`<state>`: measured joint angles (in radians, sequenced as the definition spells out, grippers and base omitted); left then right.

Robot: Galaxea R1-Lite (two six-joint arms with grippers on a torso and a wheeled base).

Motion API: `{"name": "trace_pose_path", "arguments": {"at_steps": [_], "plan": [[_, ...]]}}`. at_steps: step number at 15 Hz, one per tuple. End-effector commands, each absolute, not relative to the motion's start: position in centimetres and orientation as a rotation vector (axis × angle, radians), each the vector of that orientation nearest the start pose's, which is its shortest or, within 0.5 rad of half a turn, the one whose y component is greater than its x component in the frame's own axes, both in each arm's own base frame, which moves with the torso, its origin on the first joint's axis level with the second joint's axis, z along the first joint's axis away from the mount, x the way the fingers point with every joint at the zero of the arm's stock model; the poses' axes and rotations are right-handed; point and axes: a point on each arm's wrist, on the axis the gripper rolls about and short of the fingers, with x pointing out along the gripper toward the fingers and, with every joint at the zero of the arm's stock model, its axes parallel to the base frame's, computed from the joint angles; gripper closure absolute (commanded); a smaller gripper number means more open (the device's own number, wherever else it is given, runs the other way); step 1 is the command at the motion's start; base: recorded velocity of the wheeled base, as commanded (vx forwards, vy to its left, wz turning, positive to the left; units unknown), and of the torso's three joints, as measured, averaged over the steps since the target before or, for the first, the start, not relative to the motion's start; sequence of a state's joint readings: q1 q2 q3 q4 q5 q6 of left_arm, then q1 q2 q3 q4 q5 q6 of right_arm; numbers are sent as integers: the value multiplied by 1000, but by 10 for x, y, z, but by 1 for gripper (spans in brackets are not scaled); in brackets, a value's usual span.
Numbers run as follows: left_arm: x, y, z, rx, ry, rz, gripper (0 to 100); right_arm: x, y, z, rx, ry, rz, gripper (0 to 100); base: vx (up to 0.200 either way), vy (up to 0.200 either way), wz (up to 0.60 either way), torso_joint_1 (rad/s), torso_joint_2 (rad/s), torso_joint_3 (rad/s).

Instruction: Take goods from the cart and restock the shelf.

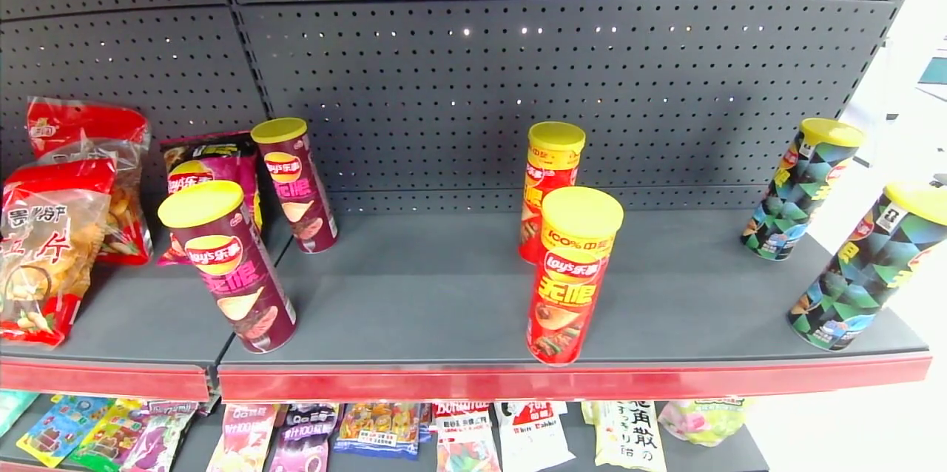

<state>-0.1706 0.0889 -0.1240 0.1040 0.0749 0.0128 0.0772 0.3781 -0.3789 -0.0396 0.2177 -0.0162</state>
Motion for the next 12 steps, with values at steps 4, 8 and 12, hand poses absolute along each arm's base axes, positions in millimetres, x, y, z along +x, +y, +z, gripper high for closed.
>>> {"name": "trace_pose_path", "arguments": {"at_steps": [4,8,12], "plan": [[-16,5,83,22,69,-76,0,118,48,204,-98,375,604,0,0,0,0,0,0,0],[-16,5,84,22,68,-71,0,159,64,191,-113,444,586,0,0,0,0,0,0,0],[-16,5,84,22,68,-71,0,183,78,169,-179,544,452,0,0,0,0,0,0,0]]}}
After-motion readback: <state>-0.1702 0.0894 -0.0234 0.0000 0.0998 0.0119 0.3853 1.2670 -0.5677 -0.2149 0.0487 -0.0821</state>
